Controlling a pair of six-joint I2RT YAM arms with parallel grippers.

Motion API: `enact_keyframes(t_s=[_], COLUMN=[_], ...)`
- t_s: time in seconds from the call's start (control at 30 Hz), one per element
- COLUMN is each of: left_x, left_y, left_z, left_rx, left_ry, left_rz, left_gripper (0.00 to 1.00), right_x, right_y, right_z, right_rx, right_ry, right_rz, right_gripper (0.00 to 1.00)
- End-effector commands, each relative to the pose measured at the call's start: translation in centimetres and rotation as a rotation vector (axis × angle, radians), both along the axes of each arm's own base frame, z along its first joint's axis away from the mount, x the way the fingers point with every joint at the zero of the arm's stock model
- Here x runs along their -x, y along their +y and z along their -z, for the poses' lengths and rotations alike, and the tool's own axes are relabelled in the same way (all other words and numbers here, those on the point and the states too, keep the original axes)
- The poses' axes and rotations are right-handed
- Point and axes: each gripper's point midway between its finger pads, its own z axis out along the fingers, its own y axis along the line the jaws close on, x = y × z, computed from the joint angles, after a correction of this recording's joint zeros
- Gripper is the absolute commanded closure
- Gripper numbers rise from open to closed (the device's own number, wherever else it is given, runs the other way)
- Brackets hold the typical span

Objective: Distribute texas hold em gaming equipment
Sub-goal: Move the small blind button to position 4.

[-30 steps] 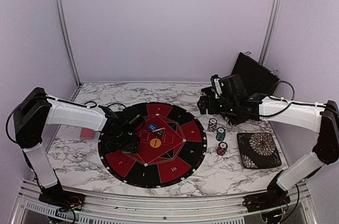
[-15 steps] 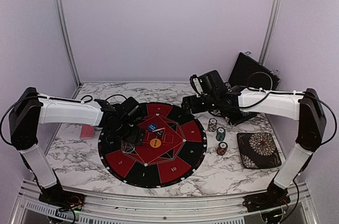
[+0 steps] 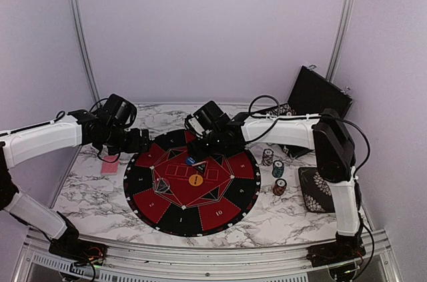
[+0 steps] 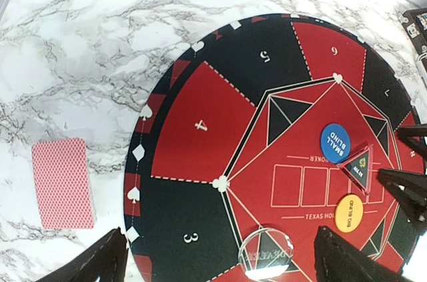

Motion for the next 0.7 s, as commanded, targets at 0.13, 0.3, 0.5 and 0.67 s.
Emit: enact_keyframes(t_s=[0.13,0.3,0.5,0.67], left_x=[1.1,1.0,1.1,1.1], left_y=[0.7,0.8,0.7,0.6], left_z=[0.3,0.3,0.6,0.7], left_rx=[0.048,0.056,0.064,0.071], left_ry=[0.027,0.022,0.028,0.028], left_rz=[0.015,0.020,0.024,0.025], left_gripper=[0.01,0.01,0.01,0.01], right_x=[0.3,0.0,0.3,0.5], right_y=[2.7,2.3,2.2,2.2], right_z=[3.4,5.0,5.9,6.7], right_rx=[0.054,0.095,0.120,0.138], right_ry=[0.088,0.103,0.110,0.112], right_rz=[-0.064,-0.036,-0.028,-0.027], right_gripper=[0.40,0.40,0.41,0.44])
